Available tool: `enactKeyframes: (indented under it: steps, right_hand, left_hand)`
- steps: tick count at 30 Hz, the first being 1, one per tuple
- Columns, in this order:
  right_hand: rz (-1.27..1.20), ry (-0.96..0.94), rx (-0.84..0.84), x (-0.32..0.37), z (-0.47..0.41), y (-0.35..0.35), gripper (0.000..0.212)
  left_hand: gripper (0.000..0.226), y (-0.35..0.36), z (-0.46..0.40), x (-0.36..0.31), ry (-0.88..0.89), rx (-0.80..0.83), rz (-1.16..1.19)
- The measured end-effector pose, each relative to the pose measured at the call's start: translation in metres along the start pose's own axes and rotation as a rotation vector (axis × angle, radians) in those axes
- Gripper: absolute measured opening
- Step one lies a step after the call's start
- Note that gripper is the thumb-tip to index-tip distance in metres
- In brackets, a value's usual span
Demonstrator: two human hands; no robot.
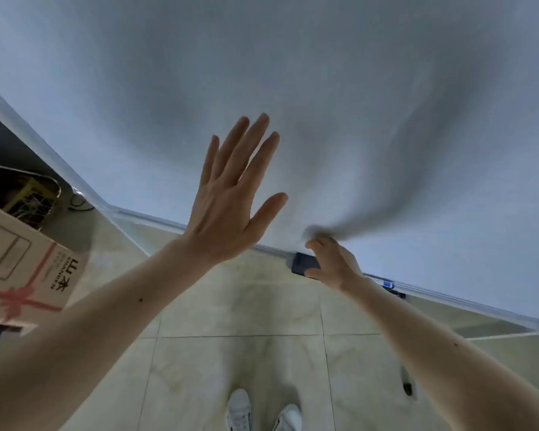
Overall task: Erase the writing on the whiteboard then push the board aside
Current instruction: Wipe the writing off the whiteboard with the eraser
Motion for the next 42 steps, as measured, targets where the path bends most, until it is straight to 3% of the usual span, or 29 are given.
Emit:
enactKeyframes:
  steps: [4, 9, 14, 19, 26, 30, 42]
  right_hand:
    - [0.331, -0.046, 0.082, -0.004, -0.006, 0.040, 0.045]
    - [0.441, -0.050, 0.030, -0.012, -0.014, 0.067, 0.040]
    - [0.441, -0.040, -0.008, -0.010, -0.017, 0.075, 0.037]
    - [0.351, -0.115, -0.185, -0.002, -0.010, 0.075, 0.044]
    - [0.269, -0.121, -0.189, -0.006, -0.010, 0.081, 0.034]
    - [0.288, -0.232, -0.356, 0.004, -0.001, 0.064, 0.018]
    - [0.405, -0.589, -0.769, 0.050, 0.056, -0.037, 0.013]
  left_hand:
    - [0.065, 0.024, 0.013, -0.001, -0.018, 0.051, -0.011]
    - [0.065, 0.037, 0.020, 0.001, -0.014, 0.074, -0.027]
    - [0.065, 0.041, 0.019, 0.000, -0.015, 0.078, -0.020]
    - [0.063, 0.044, 0.021, 0.001, -0.029, 0.083, -0.009]
    - [0.063, 0.047, 0.021, 0.004, -0.023, 0.096, -0.021]
    - [0.063, 0.041, 0.015, 0.000, -0.010, 0.080, -0.018]
    - [0.063, -0.015, -0.018, -0.026, 0.075, -0.027, -0.085]
Point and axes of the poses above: each hand's wrist, its own z-axis away from the middle knuckle, its own y-axis out of the palm, x = y × z, the point moved 10 cm from there along -z, towards the middle knuckle, and after that the axes turned 4 degrees about y, right-handed, at the moved point
